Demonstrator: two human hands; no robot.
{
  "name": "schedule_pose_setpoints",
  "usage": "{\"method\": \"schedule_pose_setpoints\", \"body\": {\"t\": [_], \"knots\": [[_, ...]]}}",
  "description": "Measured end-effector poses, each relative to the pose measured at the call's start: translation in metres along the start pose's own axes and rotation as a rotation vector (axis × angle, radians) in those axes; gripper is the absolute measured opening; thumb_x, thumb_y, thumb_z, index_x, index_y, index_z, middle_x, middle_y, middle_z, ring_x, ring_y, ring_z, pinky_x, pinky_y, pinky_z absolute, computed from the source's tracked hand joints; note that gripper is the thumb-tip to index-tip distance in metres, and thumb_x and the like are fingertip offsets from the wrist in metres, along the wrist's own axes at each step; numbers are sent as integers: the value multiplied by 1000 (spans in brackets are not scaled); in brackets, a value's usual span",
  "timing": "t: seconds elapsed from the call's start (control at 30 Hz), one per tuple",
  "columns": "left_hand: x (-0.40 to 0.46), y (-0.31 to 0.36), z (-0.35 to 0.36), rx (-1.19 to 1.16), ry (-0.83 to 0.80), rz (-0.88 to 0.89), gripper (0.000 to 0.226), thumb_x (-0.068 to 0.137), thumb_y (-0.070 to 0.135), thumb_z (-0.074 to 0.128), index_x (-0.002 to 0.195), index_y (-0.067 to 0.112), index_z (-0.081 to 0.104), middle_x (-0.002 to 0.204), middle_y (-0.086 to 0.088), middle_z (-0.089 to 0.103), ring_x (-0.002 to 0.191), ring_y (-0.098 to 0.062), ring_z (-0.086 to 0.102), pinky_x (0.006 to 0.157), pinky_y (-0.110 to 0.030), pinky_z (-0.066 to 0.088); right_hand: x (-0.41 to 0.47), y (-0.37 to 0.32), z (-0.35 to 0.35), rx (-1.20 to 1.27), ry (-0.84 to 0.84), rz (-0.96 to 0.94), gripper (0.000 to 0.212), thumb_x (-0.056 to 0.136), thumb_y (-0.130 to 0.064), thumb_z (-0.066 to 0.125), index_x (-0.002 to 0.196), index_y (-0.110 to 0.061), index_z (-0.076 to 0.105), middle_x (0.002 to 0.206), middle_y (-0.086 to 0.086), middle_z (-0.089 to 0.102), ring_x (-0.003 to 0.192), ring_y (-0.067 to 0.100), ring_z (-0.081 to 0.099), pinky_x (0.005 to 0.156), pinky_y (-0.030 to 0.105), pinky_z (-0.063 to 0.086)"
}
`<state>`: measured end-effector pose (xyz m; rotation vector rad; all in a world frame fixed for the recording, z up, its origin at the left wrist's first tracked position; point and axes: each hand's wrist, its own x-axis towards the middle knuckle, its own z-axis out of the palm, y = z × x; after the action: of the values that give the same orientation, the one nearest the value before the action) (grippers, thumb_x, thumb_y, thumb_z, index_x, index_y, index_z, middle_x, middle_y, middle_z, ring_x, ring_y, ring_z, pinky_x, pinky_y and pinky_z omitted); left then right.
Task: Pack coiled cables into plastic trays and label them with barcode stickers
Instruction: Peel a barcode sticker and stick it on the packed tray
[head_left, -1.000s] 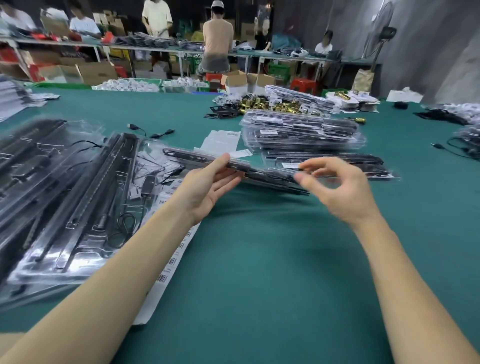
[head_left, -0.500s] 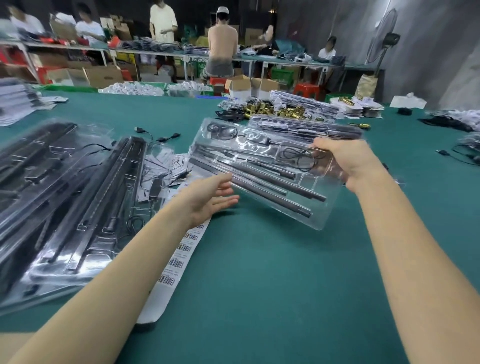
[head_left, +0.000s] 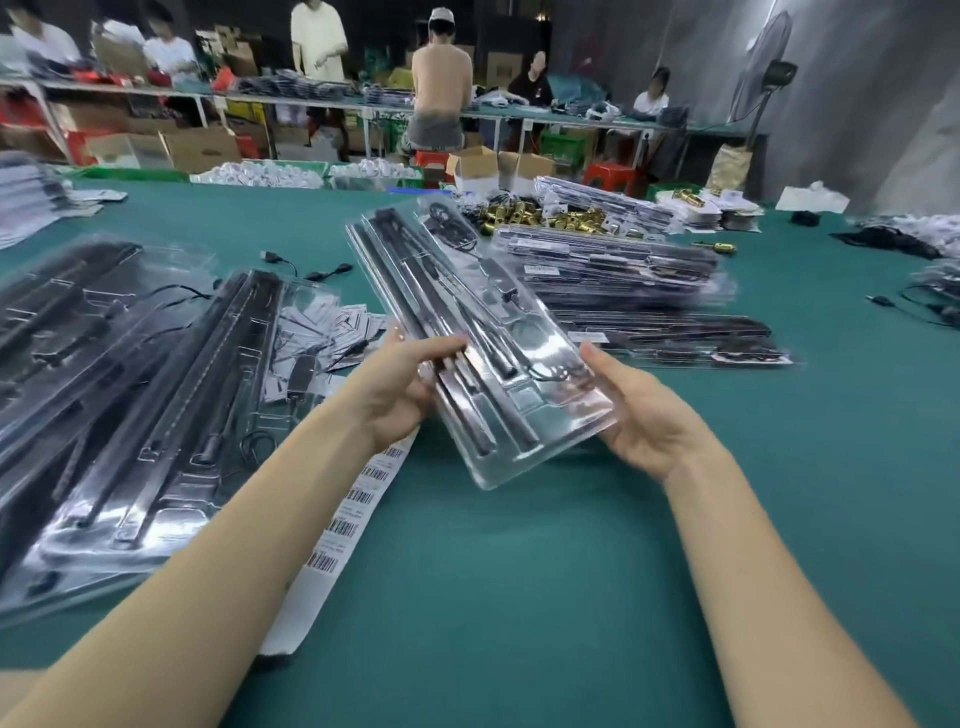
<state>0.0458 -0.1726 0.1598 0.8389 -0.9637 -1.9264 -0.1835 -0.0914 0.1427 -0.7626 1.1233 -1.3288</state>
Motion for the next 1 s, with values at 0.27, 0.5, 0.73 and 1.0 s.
{"method": "schedule_pose_setpoints", "body": {"t": [0.27,0.5,0.73,1.0], "knots": [[1,-4,-11,116,93,42,98,89,4,67,159,26,4,88,-8,78,59,-13,68,48,-27,54,-3,11,6,-155,-55,51,22,87,-4,70,109,1,68,98,16,76,83,22,75,66,27,60],[5,-5,-20,195,77,86,91,90,10,67,158,30,10,105,-5,77,64,-11,70,54,-29,58,-7,10,4,-109,-113,65,38,70,-8,76,107,-1,72,104,20,75,91,27,75,69,30,61],[8,-5,-25,249,37,90,69,93,12,65,152,25,32,90,0,77,63,-13,68,51,-29,55,-7,12,4,-130,-137,80,19,67,-7,79,86,-9,82,99,18,76,89,27,76,69,29,60],[8,-4,-25,219,7,95,44,92,11,64,126,33,48,80,-1,76,57,-11,66,47,-28,54,-8,12,6,-92,-157,103,16,68,-9,79,84,-10,82,93,14,76,81,23,75,68,28,60]]}}
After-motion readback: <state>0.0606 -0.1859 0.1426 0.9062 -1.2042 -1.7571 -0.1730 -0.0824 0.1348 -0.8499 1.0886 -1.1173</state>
